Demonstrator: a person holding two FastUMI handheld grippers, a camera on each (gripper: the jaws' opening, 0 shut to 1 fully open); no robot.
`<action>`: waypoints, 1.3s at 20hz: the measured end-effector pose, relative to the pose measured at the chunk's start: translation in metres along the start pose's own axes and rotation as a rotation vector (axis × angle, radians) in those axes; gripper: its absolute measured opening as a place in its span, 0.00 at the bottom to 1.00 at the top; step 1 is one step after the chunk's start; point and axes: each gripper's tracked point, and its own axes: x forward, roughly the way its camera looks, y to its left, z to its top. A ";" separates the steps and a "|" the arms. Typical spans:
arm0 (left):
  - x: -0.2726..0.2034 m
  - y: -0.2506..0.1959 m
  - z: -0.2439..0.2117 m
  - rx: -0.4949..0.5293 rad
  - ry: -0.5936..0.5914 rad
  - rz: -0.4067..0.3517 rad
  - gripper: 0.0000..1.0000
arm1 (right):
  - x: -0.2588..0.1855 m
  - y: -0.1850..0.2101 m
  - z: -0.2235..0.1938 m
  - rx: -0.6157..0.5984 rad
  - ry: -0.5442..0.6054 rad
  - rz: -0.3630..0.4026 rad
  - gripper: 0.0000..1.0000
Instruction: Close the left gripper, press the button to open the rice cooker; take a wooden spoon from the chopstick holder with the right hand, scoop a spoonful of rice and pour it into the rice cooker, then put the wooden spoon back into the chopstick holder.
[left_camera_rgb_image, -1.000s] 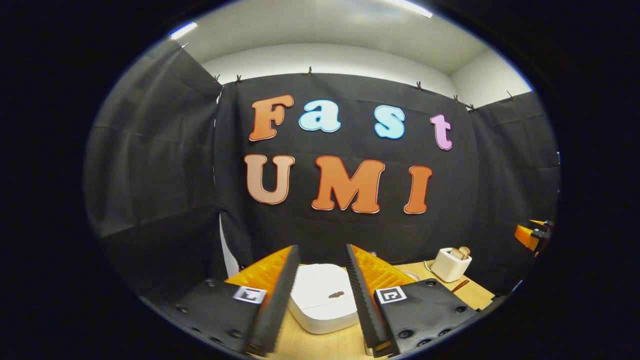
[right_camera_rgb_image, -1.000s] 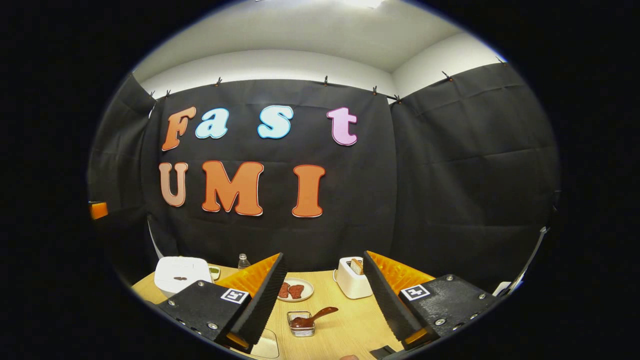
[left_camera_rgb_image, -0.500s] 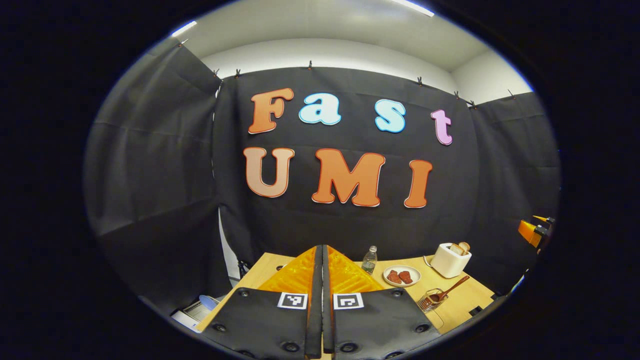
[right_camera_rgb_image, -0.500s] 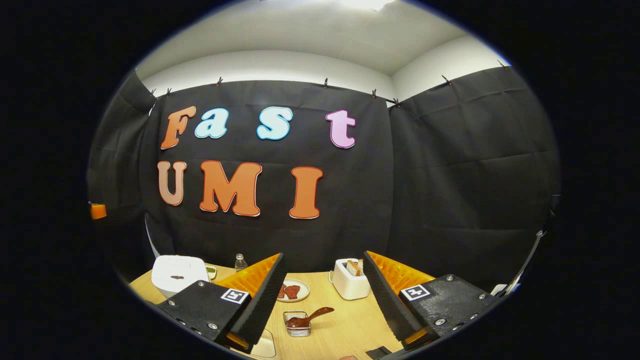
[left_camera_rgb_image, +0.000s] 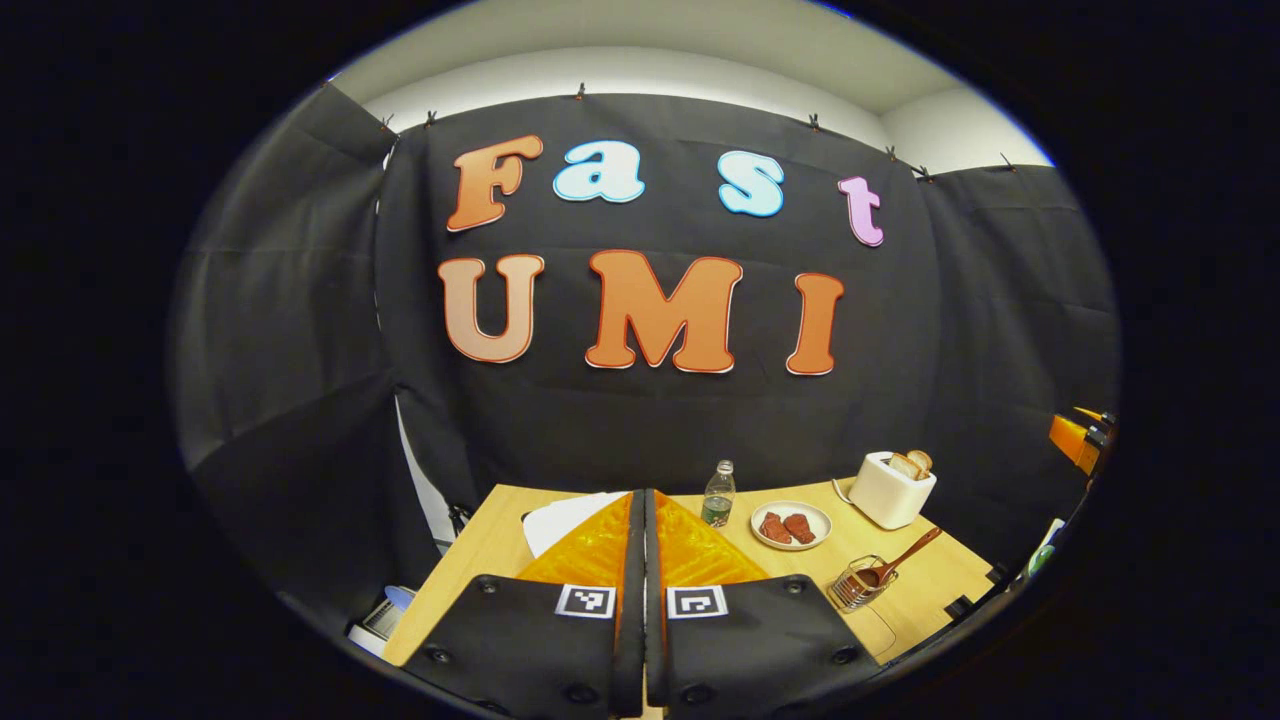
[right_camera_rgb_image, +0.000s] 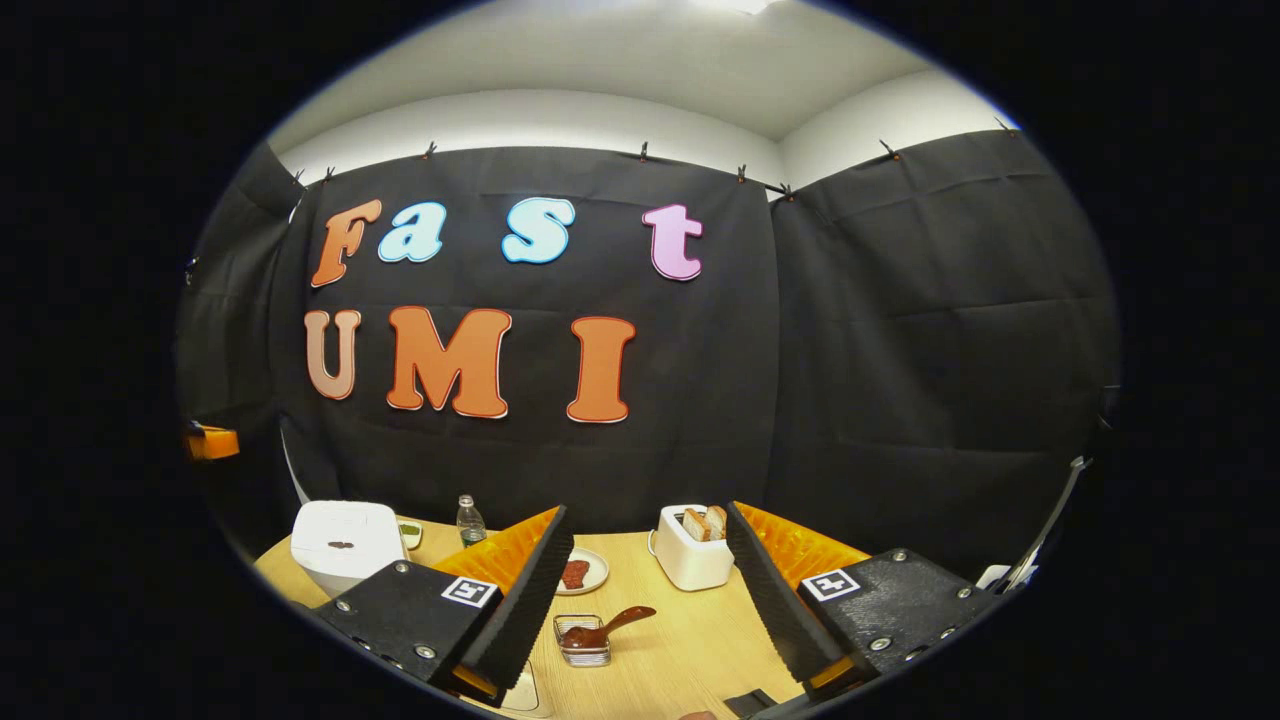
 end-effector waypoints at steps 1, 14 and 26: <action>0.011 -0.001 -0.006 -0.003 0.014 -0.006 0.05 | 0.000 -0.003 -0.002 -0.003 0.005 -0.005 0.95; 0.131 -0.010 -0.131 -0.031 0.293 -0.030 0.05 | 0.007 -0.039 -0.022 -0.024 0.062 -0.074 0.95; 0.145 0.002 -0.182 -0.018 0.382 0.013 0.06 | 0.009 -0.052 -0.047 -0.012 0.129 -0.090 0.95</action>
